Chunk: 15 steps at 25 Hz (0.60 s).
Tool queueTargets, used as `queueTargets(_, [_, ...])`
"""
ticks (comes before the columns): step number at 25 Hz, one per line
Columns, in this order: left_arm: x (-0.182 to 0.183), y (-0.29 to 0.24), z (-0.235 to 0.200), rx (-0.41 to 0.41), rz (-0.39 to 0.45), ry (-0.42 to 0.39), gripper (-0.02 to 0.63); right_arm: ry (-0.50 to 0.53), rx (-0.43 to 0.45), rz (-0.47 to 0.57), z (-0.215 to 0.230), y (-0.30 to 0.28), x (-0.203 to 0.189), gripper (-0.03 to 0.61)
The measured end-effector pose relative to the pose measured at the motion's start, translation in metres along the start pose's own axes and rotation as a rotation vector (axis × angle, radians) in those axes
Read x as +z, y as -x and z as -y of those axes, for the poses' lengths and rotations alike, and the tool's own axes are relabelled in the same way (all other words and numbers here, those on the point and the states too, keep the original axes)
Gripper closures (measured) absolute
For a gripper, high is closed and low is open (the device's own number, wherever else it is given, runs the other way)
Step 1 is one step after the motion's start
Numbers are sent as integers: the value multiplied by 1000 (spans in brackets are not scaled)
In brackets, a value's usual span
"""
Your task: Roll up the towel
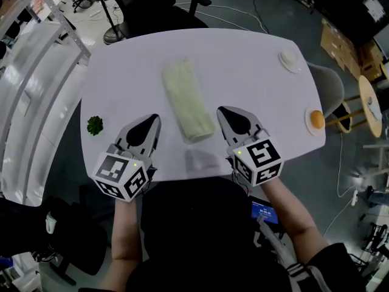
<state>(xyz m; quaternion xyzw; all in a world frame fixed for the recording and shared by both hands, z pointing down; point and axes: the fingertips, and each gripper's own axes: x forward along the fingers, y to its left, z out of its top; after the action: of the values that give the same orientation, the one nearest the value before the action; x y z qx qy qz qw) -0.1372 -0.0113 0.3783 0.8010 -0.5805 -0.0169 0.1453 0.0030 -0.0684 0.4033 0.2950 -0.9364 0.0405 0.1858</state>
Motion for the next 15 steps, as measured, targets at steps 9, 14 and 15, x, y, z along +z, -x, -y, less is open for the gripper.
queueTargets(9, [-2,-16,4,-12,2,5,600,-14,-2,-18,8,-1,-7,571])
queueTargets(14, [1,-22,5,-21,6,7,600,-13,-4,-18,12,-2,-5,571])
queueTargets(15, [1,-23,5,-20,6,7,601,-12,-5,-19,13,-2,-6,571])
